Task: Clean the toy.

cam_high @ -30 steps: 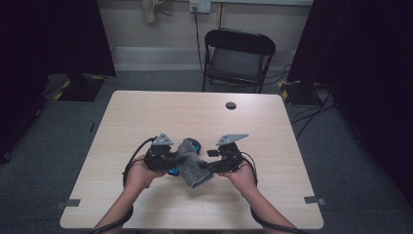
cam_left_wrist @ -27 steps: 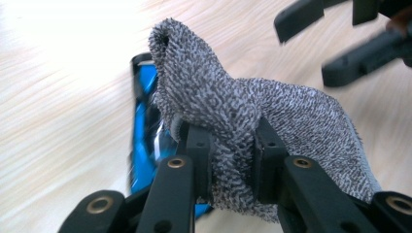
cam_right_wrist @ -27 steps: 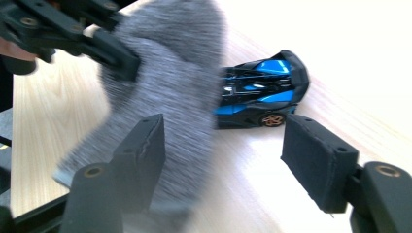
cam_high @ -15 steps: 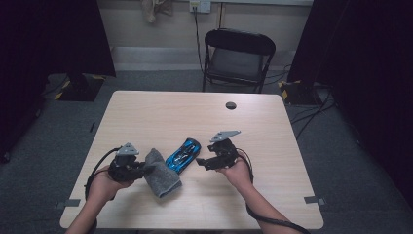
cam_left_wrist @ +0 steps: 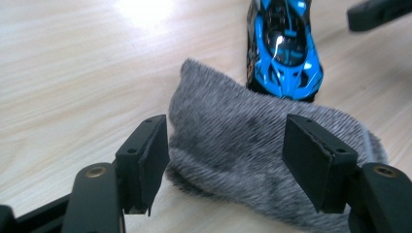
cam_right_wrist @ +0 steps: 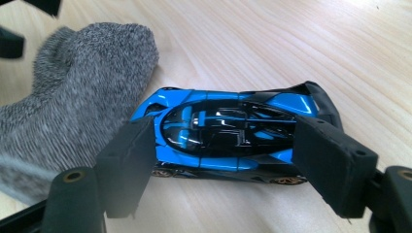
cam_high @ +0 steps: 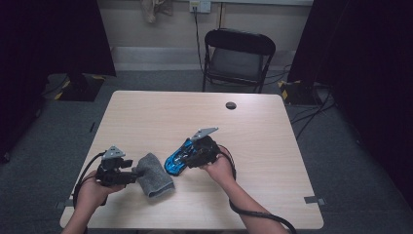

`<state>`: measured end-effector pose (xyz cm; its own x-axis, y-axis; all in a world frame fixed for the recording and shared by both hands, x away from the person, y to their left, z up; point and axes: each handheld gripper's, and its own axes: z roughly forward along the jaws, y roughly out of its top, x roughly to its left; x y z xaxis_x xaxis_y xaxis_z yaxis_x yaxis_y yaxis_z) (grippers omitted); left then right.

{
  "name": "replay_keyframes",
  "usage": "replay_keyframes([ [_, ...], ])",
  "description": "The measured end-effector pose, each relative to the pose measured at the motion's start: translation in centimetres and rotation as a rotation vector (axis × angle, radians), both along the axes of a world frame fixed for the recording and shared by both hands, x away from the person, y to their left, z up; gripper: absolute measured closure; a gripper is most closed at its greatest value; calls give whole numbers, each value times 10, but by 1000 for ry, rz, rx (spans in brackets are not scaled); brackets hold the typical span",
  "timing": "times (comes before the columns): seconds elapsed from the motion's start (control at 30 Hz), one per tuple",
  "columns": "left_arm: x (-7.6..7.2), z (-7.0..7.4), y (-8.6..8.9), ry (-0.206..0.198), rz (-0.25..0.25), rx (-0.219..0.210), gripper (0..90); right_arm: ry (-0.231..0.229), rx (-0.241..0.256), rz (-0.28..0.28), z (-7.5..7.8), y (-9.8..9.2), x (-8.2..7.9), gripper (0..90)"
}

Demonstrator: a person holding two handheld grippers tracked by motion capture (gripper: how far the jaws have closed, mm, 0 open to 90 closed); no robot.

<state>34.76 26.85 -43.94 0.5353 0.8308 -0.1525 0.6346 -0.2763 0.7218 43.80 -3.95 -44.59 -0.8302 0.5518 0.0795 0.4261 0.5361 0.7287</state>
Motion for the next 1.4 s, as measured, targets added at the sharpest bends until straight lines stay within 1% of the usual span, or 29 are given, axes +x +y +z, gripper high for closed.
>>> replay_keyframes([
  [0.03,-5,3,-3,16,8,-22,361,1,-3,0,0,0,-1,240],
  [0.07,-7,3,-5,32,4,-22,405,-2,-5,1,0,0,-3,242],
  [0.1,-9,3,-7,43,-1,-10,404,-4,-3,-1,0,-1,-4,244],
  [0.13,-12,0,-11,67,-5,0,407,-1,-1,-3,0,-1,-5,251],
  [0.17,-14,-3,-15,92,-3,-9,423,0,-1,3,0,-1,-7,253],
  [0.2,-14,-7,-17,102,-7,2,424,-5,-6,2,0,-1,-10,255],
  [0.23,-14,-11,-20,116,8,12,415,-9,-9,4,0,-1,-12,258],
  [0.27,-13,-14,-21,118,10,24,399,-8,-12,9,-1,0,-15,258],
  [0.33,-9,-19,-23,141,43,8,380,-13,-18,16,-4,2,-20,258],
  [0.37,-7,-20,-24,145,53,0,353,-13,-19,20,-6,3,-22,259],
  [0.43,-1,-22,-24,151,81,-35,304,-10,-26,21,-12,5,-25,264],
  [0.5,5,-21,-25,154,93,-52,269,-9,-42,35,-17,9,-28,268],
  [0.53,7,-22,-25,145,97,-54,258,-18,-55,44,-19,12,-30,274],
  [0.57,9,-22,-26,154,103,-52,258,-27,-61,54,-21,15,-32,282],
  [0.7,17,-21,-31,146,114,-52,250,-46,-69,91,-25,28,-40,282],
  [0.73,20,-20,-33,140,118,-48,250,-38,-69,92,-25,30,-40,282],
  [0.77,23,-20,-35,145,125,-39,250,-32,-66,93,-26,31,-40,276],
  [0.83,27,-20,-39,138,134,-37,233,-39,-63,96,-26,33,-41,277],
  [0.93,33,-23,-47,136,146,-15,214,-41,-69,101,-26,34,-42,276],
  [0.97,34,-24,-50,134,154,-2,209,-39,-69,102,-26,34,-41,276],
  [1.03,37,-27,-55,146,148,40,198,-40,-69,101,-26,34,-41,276],
  [1.07,38,-29,-58,154,148,59,206,-35,-62,102,-27,33,-40,273],
  [1.1,38,-30,-60,168,134,94,252,-35,-63,103,-27,33,-40,273],
  [1.13,37,-32,-63,161,124,129,371,-36,-65,104,-27,33,-40,273],
  [1.17,37,-33,-64,150,118,148,399,-35,-66,105,-26,32,-39,272],
  [1.23,36,-32,-65,142,100,158,507,-56,-69,90,-24,29,-37,270],
  [1.27,35,-31,-64,139,94,165,537,-69,-74,65,-22,27,-34,256],
  [1.33,34,-33,-63,130,83,147,594,-79,-86,34,-21,24,-26,236],
  [1.4,34,-33,-61,127,69,146,619,-79,-101,7,-21,22,-17,232],
])
